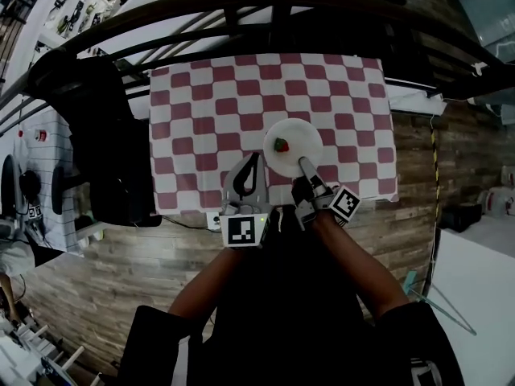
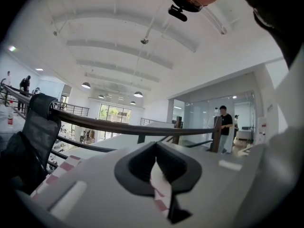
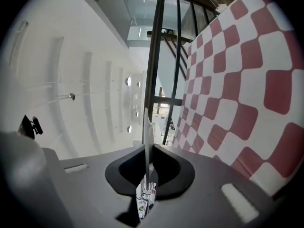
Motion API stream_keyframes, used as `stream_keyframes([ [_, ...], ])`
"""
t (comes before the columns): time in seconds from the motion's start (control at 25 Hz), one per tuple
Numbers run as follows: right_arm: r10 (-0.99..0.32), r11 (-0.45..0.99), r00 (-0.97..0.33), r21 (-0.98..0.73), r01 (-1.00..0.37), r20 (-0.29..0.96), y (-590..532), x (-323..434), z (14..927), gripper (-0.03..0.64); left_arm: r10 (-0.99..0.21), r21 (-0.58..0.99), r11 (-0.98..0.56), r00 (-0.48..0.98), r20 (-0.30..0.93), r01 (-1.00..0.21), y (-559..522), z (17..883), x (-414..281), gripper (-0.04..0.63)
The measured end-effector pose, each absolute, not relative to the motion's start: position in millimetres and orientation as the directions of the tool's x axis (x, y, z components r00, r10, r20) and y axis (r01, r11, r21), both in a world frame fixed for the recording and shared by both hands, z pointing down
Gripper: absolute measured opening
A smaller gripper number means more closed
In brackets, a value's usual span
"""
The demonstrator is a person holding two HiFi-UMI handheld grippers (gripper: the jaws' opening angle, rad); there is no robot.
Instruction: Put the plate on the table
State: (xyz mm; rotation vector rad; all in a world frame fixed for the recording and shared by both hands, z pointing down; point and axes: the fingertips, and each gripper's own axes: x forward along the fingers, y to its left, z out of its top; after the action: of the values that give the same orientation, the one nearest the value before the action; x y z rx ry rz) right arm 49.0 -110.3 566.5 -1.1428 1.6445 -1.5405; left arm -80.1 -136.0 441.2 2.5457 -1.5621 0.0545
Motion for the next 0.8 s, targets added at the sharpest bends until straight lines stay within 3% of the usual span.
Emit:
stream_keyframes([
  [0.48,-0.799,-0.055,-0.560,-0.955,-0.291,0.217,-150,50,635,0.015,-0.879,0.107,-0.437,0.449,0.162,-0.893,-160,454,-77,0.009],
  [0.64,-0.772,-0.198,-0.547,-0.940,-0.279,0.325,-150,58,671,0.015,-0.885,0.102,-0.426,0.437,0.161,-0.899,-175,460,-78,0.009],
  [0.8,-0.762,-0.211,-0.562,-0.944,-0.254,0.322,-157,56,692,0.015,-0.894,0.095,-0.404,0.414,0.169,-0.910,-180,465,-80,0.009],
])
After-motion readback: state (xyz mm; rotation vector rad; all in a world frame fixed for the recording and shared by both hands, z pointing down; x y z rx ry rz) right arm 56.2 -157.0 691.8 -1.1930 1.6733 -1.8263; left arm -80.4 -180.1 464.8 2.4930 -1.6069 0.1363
